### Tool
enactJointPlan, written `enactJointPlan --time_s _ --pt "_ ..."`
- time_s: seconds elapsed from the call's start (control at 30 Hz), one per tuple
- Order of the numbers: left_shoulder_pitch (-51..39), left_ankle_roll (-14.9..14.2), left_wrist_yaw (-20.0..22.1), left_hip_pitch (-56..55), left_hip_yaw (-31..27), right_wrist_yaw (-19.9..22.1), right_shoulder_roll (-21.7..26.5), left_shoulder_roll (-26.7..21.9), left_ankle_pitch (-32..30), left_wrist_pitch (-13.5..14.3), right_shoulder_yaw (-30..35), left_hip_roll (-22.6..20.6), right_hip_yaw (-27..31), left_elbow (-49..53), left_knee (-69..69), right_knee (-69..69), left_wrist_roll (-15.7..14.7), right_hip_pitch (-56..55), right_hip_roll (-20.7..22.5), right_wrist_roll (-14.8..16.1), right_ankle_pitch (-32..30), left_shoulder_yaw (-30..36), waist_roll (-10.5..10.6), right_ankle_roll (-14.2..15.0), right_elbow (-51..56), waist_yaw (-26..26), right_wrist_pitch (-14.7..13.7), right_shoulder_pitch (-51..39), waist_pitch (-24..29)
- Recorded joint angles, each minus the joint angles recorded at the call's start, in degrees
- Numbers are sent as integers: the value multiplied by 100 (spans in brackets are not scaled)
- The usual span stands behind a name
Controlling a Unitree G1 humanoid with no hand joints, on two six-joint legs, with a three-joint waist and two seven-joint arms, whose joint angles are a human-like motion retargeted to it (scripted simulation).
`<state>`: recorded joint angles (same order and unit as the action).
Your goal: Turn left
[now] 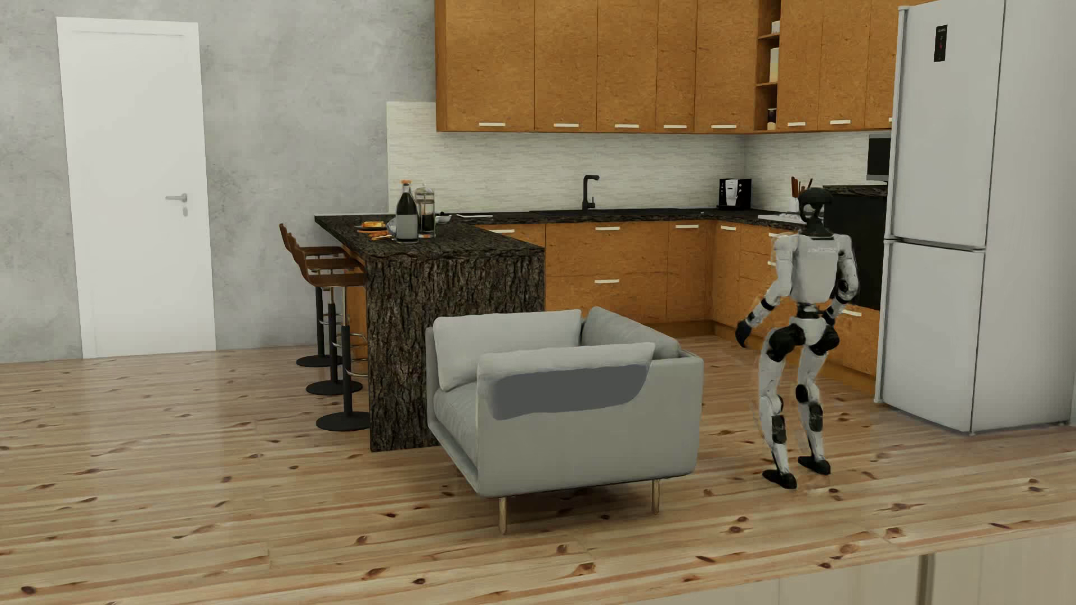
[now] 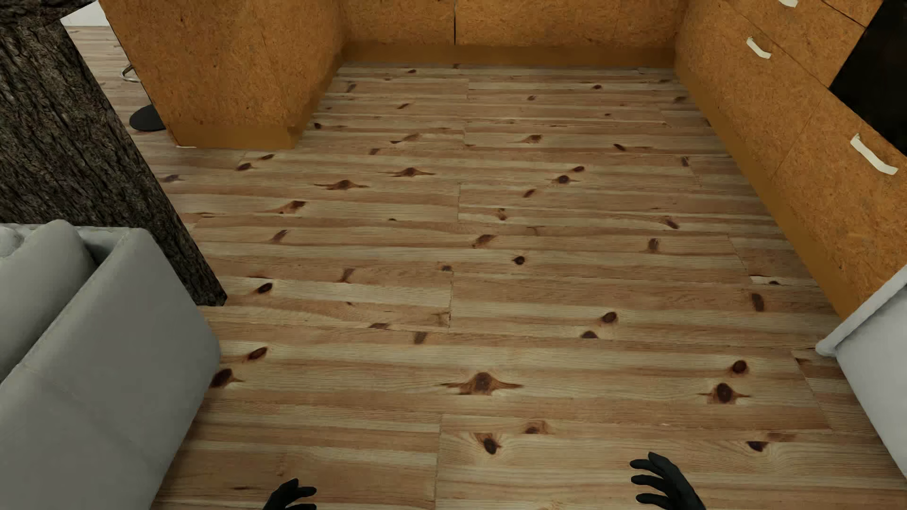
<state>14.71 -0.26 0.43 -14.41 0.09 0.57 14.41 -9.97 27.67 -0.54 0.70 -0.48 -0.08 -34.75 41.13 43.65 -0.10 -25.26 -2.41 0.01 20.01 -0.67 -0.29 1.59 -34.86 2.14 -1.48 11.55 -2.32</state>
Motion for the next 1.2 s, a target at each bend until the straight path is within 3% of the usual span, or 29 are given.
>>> enactJointPlan --time_s 0.03,0.07,0.13,0.2,0.23,0.27,0.3,0.37,0.4,0.43,0.47,0.5,0.57,0.67,0.73,0.8,0.9,0.97,1.03,1.1,1.2 --pt "60 -24 -46 -256 -71 117 -244 177 63 -15 236 81 -168 -235 325 167 7 -143 -35 -3 71 103 96 223 -96 310 171 78 -77" --pt "193 -69 -164 -456 -146 202 -455 -15 102 -92 470 110 -302 -410 553 370 34 -277 -92 -23 264 206 94 251 44 511 412 70 -113" --pt "372 -98 -209 -670 -261 243 -481 56 163 -440 516 64 -359 -391 713 332 11 -358 -108 -96 -80 129 16 -69 36 728 377 -72 -91" --pt "278 90 -283 -756 -163 178 -271 53 580 -771 474 185 -489 -278 800 144 -221 -281 -181 -200 -273 375 42 -139 118 870 223 -150 67" --pt "217 -172 -348 -773 -114 129 -292 47 464 -866 424 284 -554 -346 734 73 -333 -251 -204 -276 -306 341 78 -158 127 842 185 -202 138" --pt "35 -298 -389 -810 -106 101 -367 72 -144 -916 445 347 -574 -511 537 114 -388 -301 -198 -361 -177 204 81 -164 150 831 150 -130 166" --pt "-9 -285 -352 -826 -140 72 -509 58 -439 -931 445 274 -419 -456 394 160 -339 -363 -155 -432 -164 300 -8 -110 108 788 175 -86 196" --pt "44 -275 -137 -886 -276 0 -432 244 -479 -798 525 136 -293 -261 278 74 -130 -381 -121 -503 -321 279 -64 -162 83 925 301 18 228" --pt "-47 -37 -117 -926 -243 -47 -306 166 -254 -727 405 245 -420 -247 436 16 -80 -280 -132 -481 -335 380 79 -164 48 1001 410 -88 333" --pt "-69 -52 -168 -1014 -173 -58 -286 17 -25 -658 405 347 -515 -268 571 39 -50 -283 -179 -439 -313 406 160 -158 91 956 531 -223 372" --pt "-52 -551 -229 -1033 -113 -29 -327 -109 -357 -579 513 450 -587 -334 497 116 -10 -293 -242 -411 -244 257 201 -146 236 892 579 -223 380" --pt "-23 -368 -208 -1007 -168 15 -479 -89 -559 -517 490 397 -612 -401 414 148 48 -269 -275 -396 -187 236 213 -133 219 918 507 -155 367" --pt "-43 -367 -145 -955 -316 55 -473 50 -652 -465 580 172 -448 -320 268 249 114 -227 -349 -340 -43 311 77 -80 339 1030 446 -111 445" --pt "-186 -402 -159 -787 -310 -92 -321 89 -825 -583 280 166 -559 -282 -99 49 -224 -47 -443 -94 -42 491 -3 -83 161 1311 230 -84 420" --pt "-90 -410 -215 -715 -359 -246 -309 237 -841 -681 295 202 -654 -260 -153 -61 -368 145 -465 4 -13 323 110 -50 156 1255 240 -218 419" --pt "-119 -416 -236 -728 -455 -305 -496 203 -827 -752 487 101 -337 -300 -118 55 -344 137 -407 10 101 434 96 30 212 1124 257 -338 454" --pt "-27 -406 -226 -749 -383 -312 -319 300 -852 -701 332 155 -440 -261 -111 32 -313 245 -500 -42 165 307 219 83 211 1383 311 13 396" --pt "-124 -410 -226 -750 -355 -329 -363 74 -967 -829 352 144 -431 -293 -291 -67 -263 272 -547 -147 158 449 178 110 250 1366 488 -24 325" --pt "-112 -399 -239 -783 -414 -341 -353 164 -942 -877 475 85 -221 -323 -239 -23 -189 292 -493 -198 239 260 183 168 341 1230 454 -197 351" --pt "-49 -403 -234 -844 -447 -325 -390 173 -865 -813 362 124 -183 -242 -33 167 -146 326 -462 -83 296 488 247 237 266 1240 300 -178 443" --pt "169 -416 -175 -963 -708 -347 -488 240 -957 -479 482 16 -13 -280 -8 481 -168 237 -423 43 162 324 183 382 311 1253 485 -237 481"
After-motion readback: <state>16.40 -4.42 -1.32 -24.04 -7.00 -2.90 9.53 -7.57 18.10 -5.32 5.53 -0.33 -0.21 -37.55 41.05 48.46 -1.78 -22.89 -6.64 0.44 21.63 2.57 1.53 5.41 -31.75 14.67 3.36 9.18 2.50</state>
